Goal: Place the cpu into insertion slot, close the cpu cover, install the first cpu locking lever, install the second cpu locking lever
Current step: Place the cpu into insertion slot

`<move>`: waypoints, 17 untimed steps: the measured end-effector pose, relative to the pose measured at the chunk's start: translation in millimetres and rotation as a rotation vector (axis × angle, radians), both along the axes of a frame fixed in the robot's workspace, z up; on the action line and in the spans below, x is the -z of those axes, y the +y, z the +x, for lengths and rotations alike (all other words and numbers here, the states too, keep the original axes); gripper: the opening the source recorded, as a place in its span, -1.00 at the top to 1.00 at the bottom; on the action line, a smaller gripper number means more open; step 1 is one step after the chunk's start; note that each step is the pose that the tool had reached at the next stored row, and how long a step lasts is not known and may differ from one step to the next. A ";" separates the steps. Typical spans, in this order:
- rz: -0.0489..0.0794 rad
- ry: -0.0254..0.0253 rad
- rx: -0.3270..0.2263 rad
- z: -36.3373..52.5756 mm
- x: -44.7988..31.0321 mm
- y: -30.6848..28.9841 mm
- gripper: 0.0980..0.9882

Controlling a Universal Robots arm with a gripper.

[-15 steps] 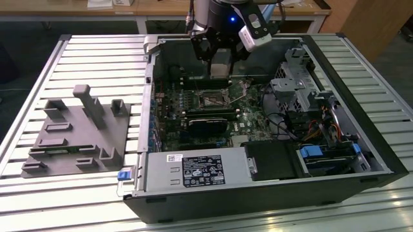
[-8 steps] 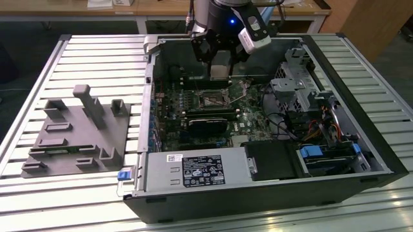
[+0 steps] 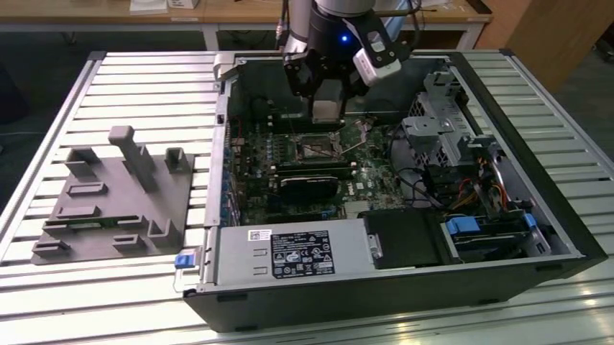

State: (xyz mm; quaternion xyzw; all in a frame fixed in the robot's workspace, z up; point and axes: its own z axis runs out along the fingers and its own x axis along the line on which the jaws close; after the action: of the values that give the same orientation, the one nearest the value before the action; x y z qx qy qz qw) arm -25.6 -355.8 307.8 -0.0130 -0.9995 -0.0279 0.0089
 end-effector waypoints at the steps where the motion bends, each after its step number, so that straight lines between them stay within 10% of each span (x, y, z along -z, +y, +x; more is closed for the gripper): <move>1: 0.000 -0.0001 0.000 0.0 1.8 0.0 0.00; 17: 0.000 -0.0001 0.000 -0.3 30.8 0.8 0.00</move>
State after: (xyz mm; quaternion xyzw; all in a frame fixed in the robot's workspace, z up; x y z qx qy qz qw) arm -25.8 -355.0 277.0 -0.0130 -0.9995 -0.0279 0.0089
